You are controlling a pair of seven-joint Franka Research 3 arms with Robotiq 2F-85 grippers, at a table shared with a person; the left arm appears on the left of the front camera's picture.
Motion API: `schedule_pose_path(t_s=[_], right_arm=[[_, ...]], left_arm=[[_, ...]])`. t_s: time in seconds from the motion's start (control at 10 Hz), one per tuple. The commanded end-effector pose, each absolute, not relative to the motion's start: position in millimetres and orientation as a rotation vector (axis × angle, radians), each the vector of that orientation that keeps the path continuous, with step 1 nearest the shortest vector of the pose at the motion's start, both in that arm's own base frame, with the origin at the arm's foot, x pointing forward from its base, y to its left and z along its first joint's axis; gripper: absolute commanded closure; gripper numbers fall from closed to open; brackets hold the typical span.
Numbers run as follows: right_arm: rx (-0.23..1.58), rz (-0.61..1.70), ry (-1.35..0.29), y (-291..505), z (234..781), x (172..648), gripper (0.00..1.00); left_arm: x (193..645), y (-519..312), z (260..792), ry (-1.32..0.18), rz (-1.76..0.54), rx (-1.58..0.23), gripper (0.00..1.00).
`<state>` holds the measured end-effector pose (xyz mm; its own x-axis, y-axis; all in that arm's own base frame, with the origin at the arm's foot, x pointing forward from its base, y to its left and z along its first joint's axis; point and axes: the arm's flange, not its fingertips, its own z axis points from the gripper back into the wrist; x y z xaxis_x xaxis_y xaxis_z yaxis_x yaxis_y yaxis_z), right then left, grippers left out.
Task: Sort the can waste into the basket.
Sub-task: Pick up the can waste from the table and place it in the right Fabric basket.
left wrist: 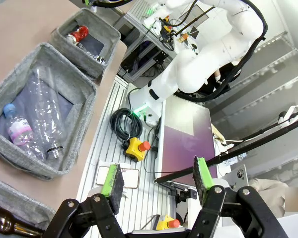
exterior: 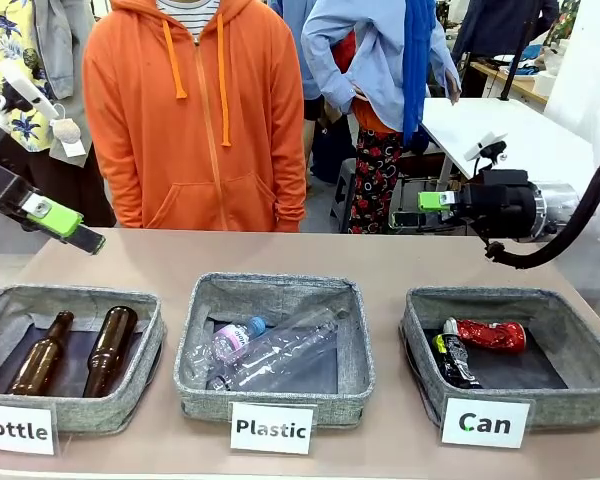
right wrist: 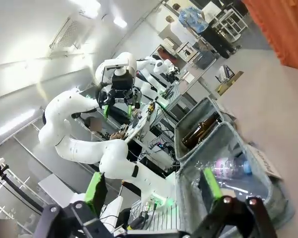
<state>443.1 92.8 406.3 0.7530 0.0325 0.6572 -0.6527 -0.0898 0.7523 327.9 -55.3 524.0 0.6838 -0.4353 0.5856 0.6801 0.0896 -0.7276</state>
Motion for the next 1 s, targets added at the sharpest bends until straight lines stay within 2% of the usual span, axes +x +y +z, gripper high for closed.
schedule_pose_path(t_s=[0.0,0.9], right_arm=[[1.584,0.609,-0.533,95.8,409.5,446.8,0.00],[1.584,0.609,-0.533,95.8,409.5,446.8,0.00]], left_arm=[[325.9,-53.4,526.1,-0.244,-0.843,-1.234,0.25],[325.9,-53.4,526.1,-0.244,-0.843,-1.234,0.25]])
